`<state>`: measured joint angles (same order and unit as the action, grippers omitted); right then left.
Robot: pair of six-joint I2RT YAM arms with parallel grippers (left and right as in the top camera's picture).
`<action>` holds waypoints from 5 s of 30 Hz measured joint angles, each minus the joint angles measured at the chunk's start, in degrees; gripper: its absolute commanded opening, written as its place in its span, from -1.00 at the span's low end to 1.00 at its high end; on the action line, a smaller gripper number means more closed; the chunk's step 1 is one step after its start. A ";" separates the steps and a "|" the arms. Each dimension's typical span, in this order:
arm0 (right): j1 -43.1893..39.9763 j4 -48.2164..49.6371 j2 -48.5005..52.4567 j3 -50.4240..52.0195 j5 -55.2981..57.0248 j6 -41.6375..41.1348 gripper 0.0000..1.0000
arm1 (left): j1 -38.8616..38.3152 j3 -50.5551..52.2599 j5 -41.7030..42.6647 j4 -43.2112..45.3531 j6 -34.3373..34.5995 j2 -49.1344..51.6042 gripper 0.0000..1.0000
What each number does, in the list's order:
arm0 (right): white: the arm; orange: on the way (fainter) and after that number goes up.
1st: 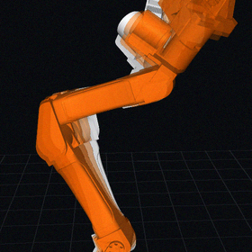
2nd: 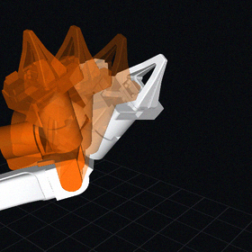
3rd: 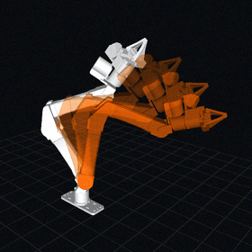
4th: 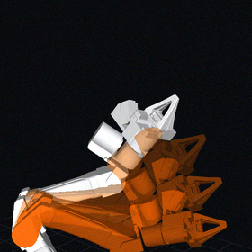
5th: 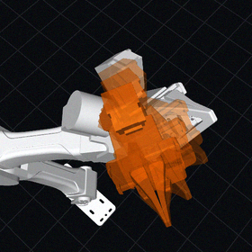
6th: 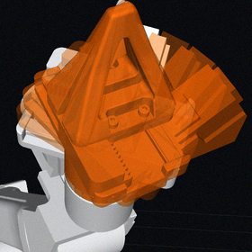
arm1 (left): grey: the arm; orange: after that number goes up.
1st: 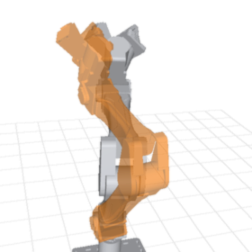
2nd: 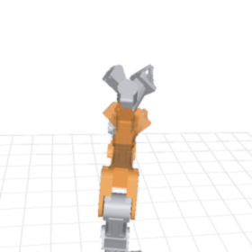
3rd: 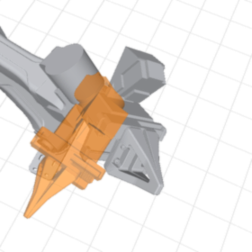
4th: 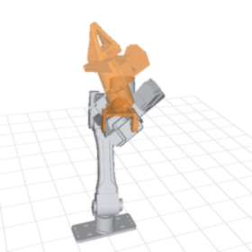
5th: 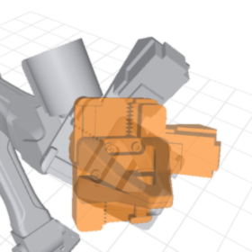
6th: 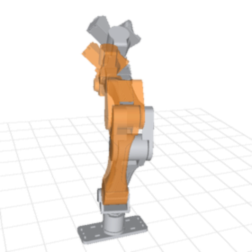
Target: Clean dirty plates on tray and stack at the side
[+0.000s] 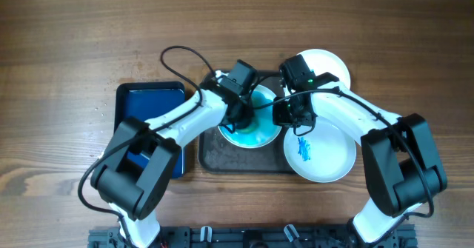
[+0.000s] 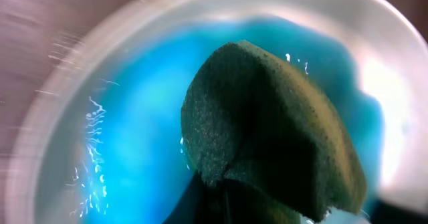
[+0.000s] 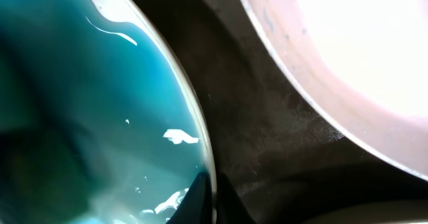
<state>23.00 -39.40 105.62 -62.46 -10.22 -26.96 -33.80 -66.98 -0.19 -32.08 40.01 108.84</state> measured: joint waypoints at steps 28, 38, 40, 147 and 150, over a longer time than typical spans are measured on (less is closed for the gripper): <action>0.42 -0.61 0.00 0.00 -0.85 0.22 -0.91 | 5.11 -1.86 -14.05 -25.55 -1.77 -16.46 -0.92; 0.42 -0.55 0.00 0.00 -0.85 0.22 -0.92 | 28.44 -1.55 -13.29 -28.70 -4.09 -16.46 -0.92; 0.44 -0.48 0.00 0.02 -0.85 0.22 -0.91 | 29.75 -0.04 -12.07 -27.39 -5.09 -16.50 -0.92; 5.70 -23.39 -3.98 -26.16 3.28 15.98 -0.91 | 45.29 7.13 -3.43 -18.14 -10.19 -25.09 1.00; 9.40 -24.00 -0.33 -30.14 3.26 15.98 -0.91 | 47.21 3.41 -2.54 -20.31 -10.19 -25.05 1.00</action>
<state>32.40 -63.40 105.30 -92.60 -6.96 -10.98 13.41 -63.57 -2.72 -52.38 29.82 83.79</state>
